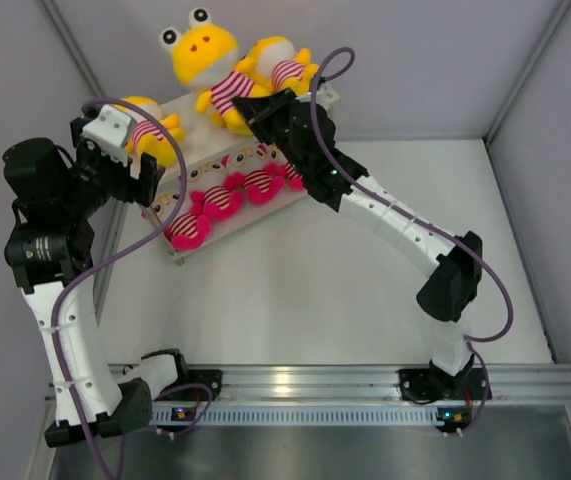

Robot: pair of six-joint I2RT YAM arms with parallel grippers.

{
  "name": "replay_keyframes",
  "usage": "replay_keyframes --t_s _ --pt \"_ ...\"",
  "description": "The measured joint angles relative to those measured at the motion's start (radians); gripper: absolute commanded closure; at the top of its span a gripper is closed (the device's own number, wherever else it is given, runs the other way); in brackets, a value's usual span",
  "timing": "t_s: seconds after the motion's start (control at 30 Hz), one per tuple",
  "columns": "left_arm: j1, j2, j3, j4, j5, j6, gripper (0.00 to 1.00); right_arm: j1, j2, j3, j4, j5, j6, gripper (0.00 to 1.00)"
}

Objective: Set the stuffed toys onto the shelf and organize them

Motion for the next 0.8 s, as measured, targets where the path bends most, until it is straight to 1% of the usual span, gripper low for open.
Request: replay_keyframes --t_s 0.2,0.33,0.47,0.6,0.73,0.8 --pt "0.000 0.000 -0.009 0.000 -0.001 0.013 0.15 0.067 0.006 0.046 -0.006 0.060 -0.009 1.00" --pt "-0.001 0.000 -0.012 0.000 -0.003 0.019 0.15 0.104 -0.011 0.047 0.002 0.128 -0.064 1.00" --pt "-0.002 0.000 -0.028 0.014 -0.004 0.024 0.14 0.115 -0.014 0.076 -0.003 0.147 -0.089 1.00" --pt "-0.002 0.006 -0.059 0.047 -0.012 0.018 0.15 0.115 -0.002 0.130 -0.011 0.150 -0.079 1.00" --pt "-0.002 0.027 -0.070 0.098 -0.011 0.007 0.17 0.115 0.038 0.193 -0.029 0.152 -0.063 1.00" --pt "-0.002 0.042 -0.069 0.124 -0.006 0.001 0.21 0.115 0.065 0.211 -0.036 0.152 -0.048 1.00"
